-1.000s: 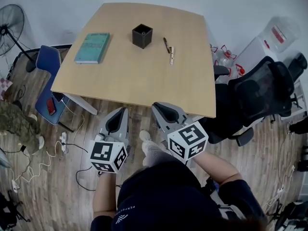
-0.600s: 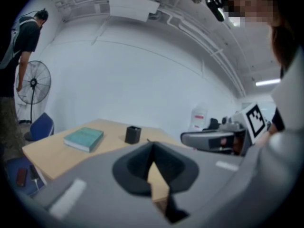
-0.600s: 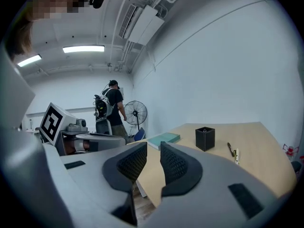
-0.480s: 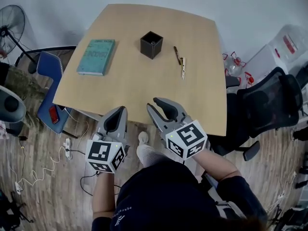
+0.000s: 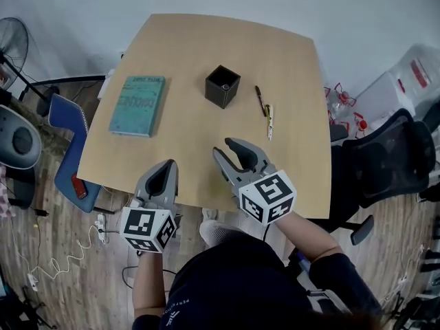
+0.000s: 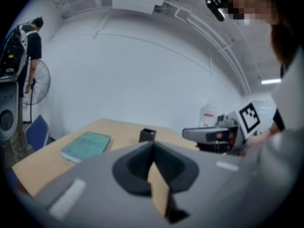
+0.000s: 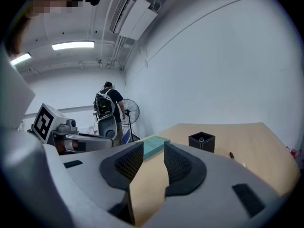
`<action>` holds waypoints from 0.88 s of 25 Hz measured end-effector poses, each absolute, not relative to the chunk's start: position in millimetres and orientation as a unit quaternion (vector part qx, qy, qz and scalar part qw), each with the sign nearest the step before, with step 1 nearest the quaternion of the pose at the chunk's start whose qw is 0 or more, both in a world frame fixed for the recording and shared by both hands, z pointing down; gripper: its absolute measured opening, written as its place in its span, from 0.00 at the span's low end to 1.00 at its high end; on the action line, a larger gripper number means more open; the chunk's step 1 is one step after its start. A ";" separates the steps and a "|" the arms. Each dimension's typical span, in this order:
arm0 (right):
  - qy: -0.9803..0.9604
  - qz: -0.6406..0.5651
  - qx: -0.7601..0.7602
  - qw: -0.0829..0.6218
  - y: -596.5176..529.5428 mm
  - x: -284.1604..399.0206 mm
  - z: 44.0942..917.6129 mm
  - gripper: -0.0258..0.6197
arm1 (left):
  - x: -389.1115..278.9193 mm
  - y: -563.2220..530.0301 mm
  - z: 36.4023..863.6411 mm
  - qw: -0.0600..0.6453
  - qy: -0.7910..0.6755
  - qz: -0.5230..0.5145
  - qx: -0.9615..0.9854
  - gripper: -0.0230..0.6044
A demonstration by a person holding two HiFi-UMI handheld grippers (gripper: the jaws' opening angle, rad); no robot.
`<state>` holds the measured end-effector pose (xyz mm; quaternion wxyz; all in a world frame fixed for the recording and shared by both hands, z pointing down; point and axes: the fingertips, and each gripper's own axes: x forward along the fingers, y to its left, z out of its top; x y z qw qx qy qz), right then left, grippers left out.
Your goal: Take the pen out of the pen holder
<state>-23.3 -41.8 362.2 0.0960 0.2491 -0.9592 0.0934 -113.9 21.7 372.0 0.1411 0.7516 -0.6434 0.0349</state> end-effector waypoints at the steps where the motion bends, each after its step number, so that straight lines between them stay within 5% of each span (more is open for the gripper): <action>1: -0.957 0.092 0.256 0.097 -52.4 -25.0 362.8 0.21 | -116.8 14.3 374.0 0.144 -0.641 0.036 0.753 0.04; 22: -0.922 0.073 0.355 0.137 -201.2 -43.4 399.2 0.24 | -141.8 -124.4 406.1 0.164 -0.600 0.067 0.780 0.04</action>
